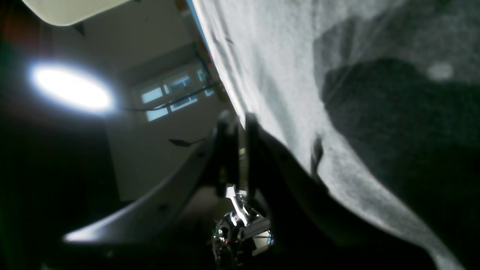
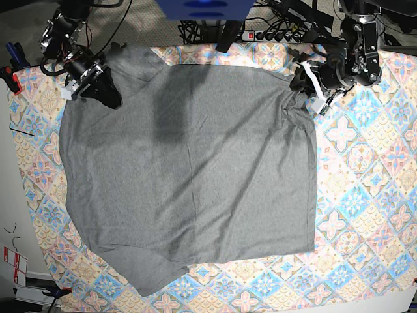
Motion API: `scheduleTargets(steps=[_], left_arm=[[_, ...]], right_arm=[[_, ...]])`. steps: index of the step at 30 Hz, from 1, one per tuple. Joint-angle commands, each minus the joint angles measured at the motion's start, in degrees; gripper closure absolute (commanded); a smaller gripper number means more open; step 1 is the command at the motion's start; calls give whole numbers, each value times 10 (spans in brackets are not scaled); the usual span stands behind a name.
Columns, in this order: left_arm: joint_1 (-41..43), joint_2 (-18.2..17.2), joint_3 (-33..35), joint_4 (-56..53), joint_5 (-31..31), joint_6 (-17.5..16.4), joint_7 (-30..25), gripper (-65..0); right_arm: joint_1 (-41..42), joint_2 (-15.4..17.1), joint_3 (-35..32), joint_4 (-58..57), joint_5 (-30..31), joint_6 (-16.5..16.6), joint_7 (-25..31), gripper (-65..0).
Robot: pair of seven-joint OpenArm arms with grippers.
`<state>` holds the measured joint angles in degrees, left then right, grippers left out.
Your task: Fold the T-shirt properly
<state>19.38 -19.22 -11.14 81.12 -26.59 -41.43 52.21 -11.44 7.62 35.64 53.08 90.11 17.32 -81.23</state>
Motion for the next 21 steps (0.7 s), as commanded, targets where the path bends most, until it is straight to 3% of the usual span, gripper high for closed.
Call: scheduleTargets(steps=[1,21], left_arm=[[9,-1,6,-4,42,14,37,-24],[9,-2,27,-4,42,14,35,-23]], right_arm=[[-9,-5,-2,-11,-51,1,12,-7],[-25,-6,-2,-11,-51,1,23,-7]])
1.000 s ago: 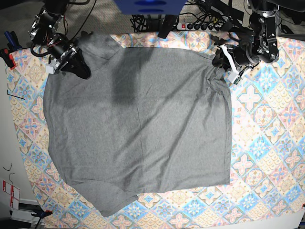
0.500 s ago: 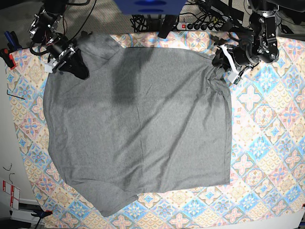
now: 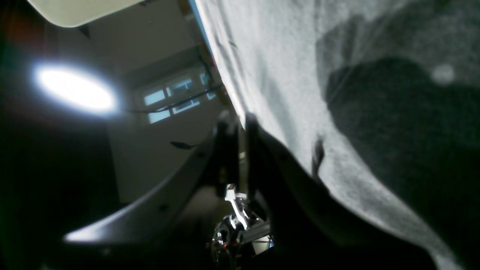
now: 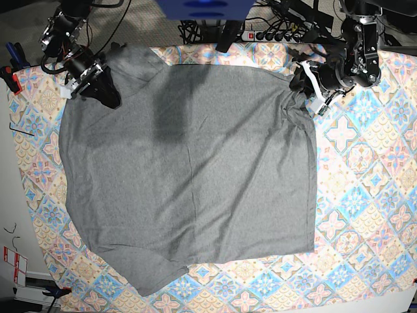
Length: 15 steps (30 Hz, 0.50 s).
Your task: Fold the T-shirt properly
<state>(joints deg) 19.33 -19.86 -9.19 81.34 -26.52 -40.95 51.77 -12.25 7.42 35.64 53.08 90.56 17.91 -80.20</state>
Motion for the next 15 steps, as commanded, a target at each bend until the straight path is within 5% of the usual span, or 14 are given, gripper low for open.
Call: scheduleTargets(steps=[1,6,15], left_arm=[[8,4,6,-6,41,9,39,-23],[8,3,6,-6,41,9,39,-23],[8,3,6,-6,41,9,39,-23]], right_arm=[[-17,-4,-2,-11,-56,-5,13,-8],[-12,-4,-2,15,-56,-5,2,-38],[-12,-1,-2,57,-56,-5,2,-315]])
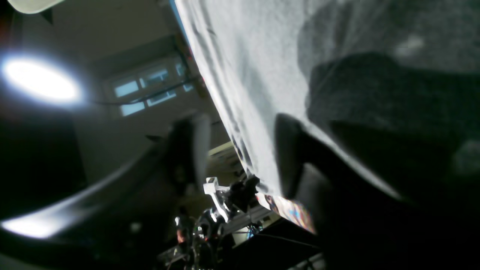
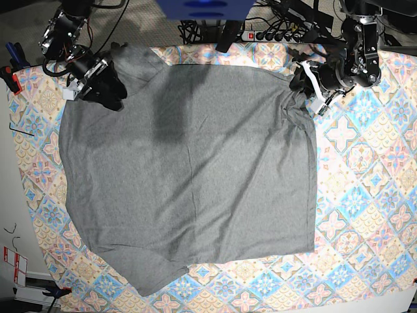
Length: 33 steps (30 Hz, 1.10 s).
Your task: Fold the T-shirt properly
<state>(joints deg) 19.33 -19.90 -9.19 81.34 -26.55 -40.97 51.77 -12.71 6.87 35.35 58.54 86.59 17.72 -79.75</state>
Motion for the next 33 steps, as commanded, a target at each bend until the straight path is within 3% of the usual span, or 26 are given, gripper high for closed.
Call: scheduleTargets(steps=[1,4,8,10,13,15,21,27,33], left_arm=[[8,4,6,-6,42,10,39,-23],[8,4,7,-6,42,10,38,-23],[8,4,8,-6,42,10,38,-23],[8,4,8,-6,42,10,38,-23],[8,4,8,-6,42,10,38,-23],[7,4,8,-6,42,10,38,-23],[6,4,8,-6,42,10,38,-24],[6,3,9,-6,43,10,38,-24],[6,3,9,-6,43,10,39,-24]], right_arm=[[-7,6,1,4,-16,-3,-3,-337],[-7,26,1,51,-16,-3,-3,-368],[-7,46,5,155,-16,-4,-3,-358],[-7,46,18,180,-16,-29,-3,-350],[-7,42,42,205,-16,-113,-3,-337],[-7,42,52,231,-16,-147,-3,-327],[-12,42,60,317,-16,-158,-3,-307],[-37,40,57,375,-174,-184,-3,-307],[-64,33,58,396,-271,-184,-3,-307]])
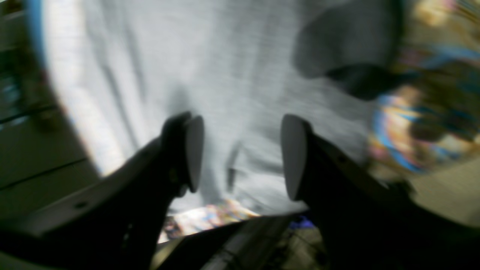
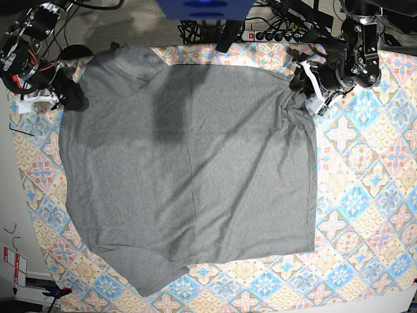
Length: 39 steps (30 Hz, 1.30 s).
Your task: Fold the T-shirt properly
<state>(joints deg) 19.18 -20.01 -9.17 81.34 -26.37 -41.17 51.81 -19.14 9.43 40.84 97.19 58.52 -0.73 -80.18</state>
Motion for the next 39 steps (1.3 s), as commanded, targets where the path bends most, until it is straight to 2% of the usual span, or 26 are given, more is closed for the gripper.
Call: scheduleTargets(steps=[1,6,11,16,22,25,29,30,33,34,39], left_arm=[[6,4,9,-6,41,12,39,-24],[6,4,9,-6,41,12,40,-24],[6,3,8,-6,41,12,40,-24],[6,3,7,-6,41,12,41,-24],[6,3,7,-6,41,12,41,-24],[6,3,7,-6,41,12,41,-24],[6,3,6,-6,41,12,41,-24],[6,3,6,-6,41,12,41,-24],[6,3,6,-6,41,12,41,-23],[6,3,6,-6,41,12,41,-23],[6,3,6,-6,41,12,41,-23]], right_arm=[[-1,6,3,9,2,1,2,-307],[-3,-24,1,4,-69,2,2,-307],[0,-31,-22,4,-134,2,2,-307],[-3,-33,-52,-51,-190,2,70,-307],[-4,-30,-88,-127,-195,2,138,-307],[-16,-30,-99,-133,-195,2,154,-307],[-17,-31,-103,-131,-191,3,136,-307],[-17,-31,-113,-130,-191,10,125,-307],[-17,-38,-148,-133,-177,60,109,-307],[-21,-44,-151,-133,-171,65,104,-307],[-46,-46,-158,-129,-140,66,101,-307]])
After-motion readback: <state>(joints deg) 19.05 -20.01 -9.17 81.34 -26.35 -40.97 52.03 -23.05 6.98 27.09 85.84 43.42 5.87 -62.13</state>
